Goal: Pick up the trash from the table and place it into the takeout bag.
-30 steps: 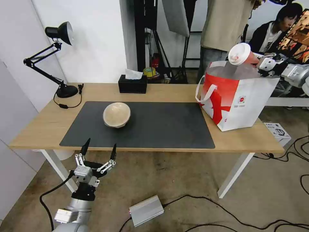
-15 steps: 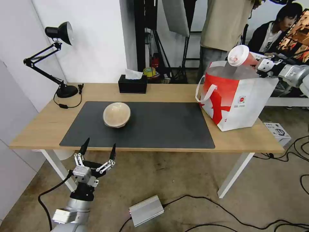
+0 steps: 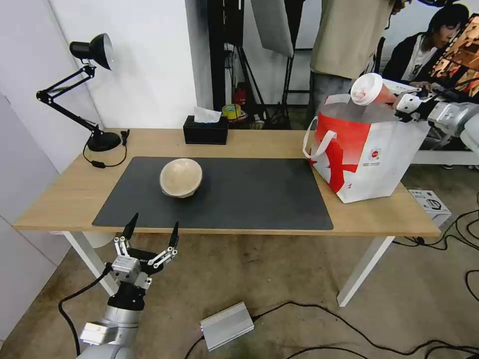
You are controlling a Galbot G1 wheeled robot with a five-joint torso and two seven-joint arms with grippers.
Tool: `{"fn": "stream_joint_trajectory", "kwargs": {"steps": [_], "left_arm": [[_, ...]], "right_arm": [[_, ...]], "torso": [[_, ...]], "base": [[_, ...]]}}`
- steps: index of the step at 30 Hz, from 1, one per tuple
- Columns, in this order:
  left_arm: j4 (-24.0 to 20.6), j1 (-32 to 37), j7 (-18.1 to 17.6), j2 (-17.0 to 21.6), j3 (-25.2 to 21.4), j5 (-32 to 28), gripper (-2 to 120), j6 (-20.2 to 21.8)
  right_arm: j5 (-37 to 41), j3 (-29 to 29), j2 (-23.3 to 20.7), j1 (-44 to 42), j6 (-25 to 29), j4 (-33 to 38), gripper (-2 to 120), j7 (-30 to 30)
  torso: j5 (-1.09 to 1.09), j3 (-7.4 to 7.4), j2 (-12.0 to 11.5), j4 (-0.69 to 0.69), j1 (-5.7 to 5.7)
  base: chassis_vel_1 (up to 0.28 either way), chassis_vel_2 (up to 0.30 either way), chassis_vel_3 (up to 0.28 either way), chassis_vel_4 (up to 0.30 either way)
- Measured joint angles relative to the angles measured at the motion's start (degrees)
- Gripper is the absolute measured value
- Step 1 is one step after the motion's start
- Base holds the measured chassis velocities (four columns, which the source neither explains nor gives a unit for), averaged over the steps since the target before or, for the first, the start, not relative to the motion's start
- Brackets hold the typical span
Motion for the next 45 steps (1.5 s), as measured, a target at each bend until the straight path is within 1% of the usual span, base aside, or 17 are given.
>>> {"fn": "stream_joint_trajectory", "kwargs": {"steps": [6, 12, 18, 36, 38, 39, 40, 43, 44, 45], "left_arm": [[0.2, -0.2, 0.0, -0.1, 0.0, -0.1, 100, 0.0], [0.5, -0.4, 0.1, -0.2, 0.0, -0.3, 100, 0.0], [0.8, -0.7, 0.1, -0.1, -0.3, -0.7, 100, 0.0], [1.6, -1.7, 0.2, 1.2, -0.5, -1.7, 100, 0.1], [1.8, -1.8, 0.2, 1.4, -0.5, -1.8, 100, 0.1], [1.9, -1.9, 0.2, 1.5, -0.5, -1.9, 100, 0.1], [1.9, -1.9, 0.2, 1.5, -0.5, -1.9, 100, 0.1], [2.1, -2.1, 0.3, 1.7, -0.5, -2.1, 100, 0.1], [2.1, -2.1, 0.3, 1.7, -0.5, -2.1, 100, 0.1], [2.2, -2.2, 0.3, 1.8, -0.5, -2.2, 100, 0.1]], "right_arm": [[-1.3, -0.8, 1.2, 1.4, 0.0, -1.2, 1, 0.0], [-3.7, -1.5, 2.8, 3.4, 0.9, -3.8, 1, 0.1], [-4.5, -1.6, 3.9, 3.8, 1.1, -5.4, 1, 0.2], [-7.8, -1.4, 4.9, 4.9, 1.9, -8.8, 1, 0.2], [-8.0, -1.4, 5.0, 5.1, 1.9, -9.1, 4, 0.2], [-8.1, -1.5, 5.1, 5.3, 1.9, -9.3, 10, 0.3], [-8.1, -1.5, 5.1, 5.3, 1.9, -9.3, 10, 0.3], [-8.3, -1.7, 5.4, 5.7, 1.9, -9.7, 22, 0.4], [-8.3, -1.7, 5.4, 5.7, 1.9, -9.7, 22, 0.4], [-8.4, -1.7, 5.4, 5.8, 1.9, -9.9, 27, 0.4]], "torso": [[0.0, 0.0, 0.0, 0.0, 0.0], [0.0, 0.0, 0.0, 0.0, 0.0], [0.0, 0.0, 0.0, 0.0, 0.0], [0.0, 0.0, 0.0, 0.0, 0.0], [0.0, 0.0, 0.0, 0.0, 0.0], [0.0, 0.0, 0.0, 0.0, 0.0], [0.0, 0.0, 0.0, 0.0, 0.0], [0.0, 0.0, 0.0, 0.0, 0.0], [0.0, 0.0, 0.0, 0.0, 0.0], [0.0, 0.0, 0.0, 0.0, 0.0]], "base": [[0.0, 0.0, 0.0, 0.0], [0.0, 0.0, 0.0, 0.0], [0.0, 0.0, 0.0, 0.0], [0.0, 0.0, 0.0, 0.0], [0.0, 0.0, 0.0, 0.0], [0.0, 0.0, 0.0, 0.0], [0.0, 0.0, 0.0, 0.0], [0.0, 0.0, 0.0, 0.0], [0.0, 0.0, 0.0, 0.0], [0.0, 0.0, 0.0, 0.0]]}}
